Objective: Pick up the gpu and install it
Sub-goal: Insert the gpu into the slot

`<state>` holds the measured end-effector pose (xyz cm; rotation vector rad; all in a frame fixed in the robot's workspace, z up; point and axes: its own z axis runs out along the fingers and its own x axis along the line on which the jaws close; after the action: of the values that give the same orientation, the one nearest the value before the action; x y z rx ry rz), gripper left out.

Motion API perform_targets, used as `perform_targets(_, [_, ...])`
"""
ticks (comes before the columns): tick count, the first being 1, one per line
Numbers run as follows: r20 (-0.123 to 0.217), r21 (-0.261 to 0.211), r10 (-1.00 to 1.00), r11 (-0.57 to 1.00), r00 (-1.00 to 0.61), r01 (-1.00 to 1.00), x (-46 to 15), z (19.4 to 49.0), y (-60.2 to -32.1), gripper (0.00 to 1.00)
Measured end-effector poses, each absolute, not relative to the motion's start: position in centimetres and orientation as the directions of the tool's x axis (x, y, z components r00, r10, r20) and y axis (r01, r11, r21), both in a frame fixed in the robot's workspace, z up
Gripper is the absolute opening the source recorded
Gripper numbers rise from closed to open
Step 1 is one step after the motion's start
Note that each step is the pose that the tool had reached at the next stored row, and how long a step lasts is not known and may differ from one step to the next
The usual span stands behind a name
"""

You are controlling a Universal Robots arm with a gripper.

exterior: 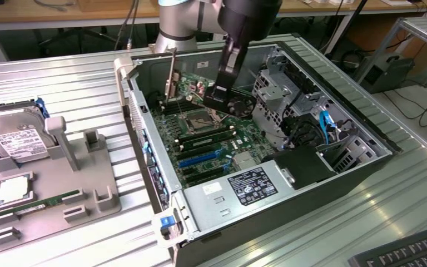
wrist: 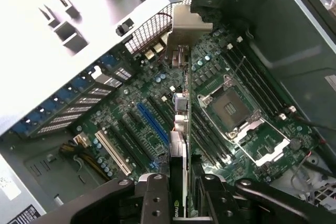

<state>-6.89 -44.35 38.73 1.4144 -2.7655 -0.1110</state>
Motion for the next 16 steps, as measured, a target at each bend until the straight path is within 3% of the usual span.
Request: perform_targets(16, [-0.015, 0.066, -0.939, 0.343, -0.344, -0.937, -6.89, 38.41, -44.35, 0.26])
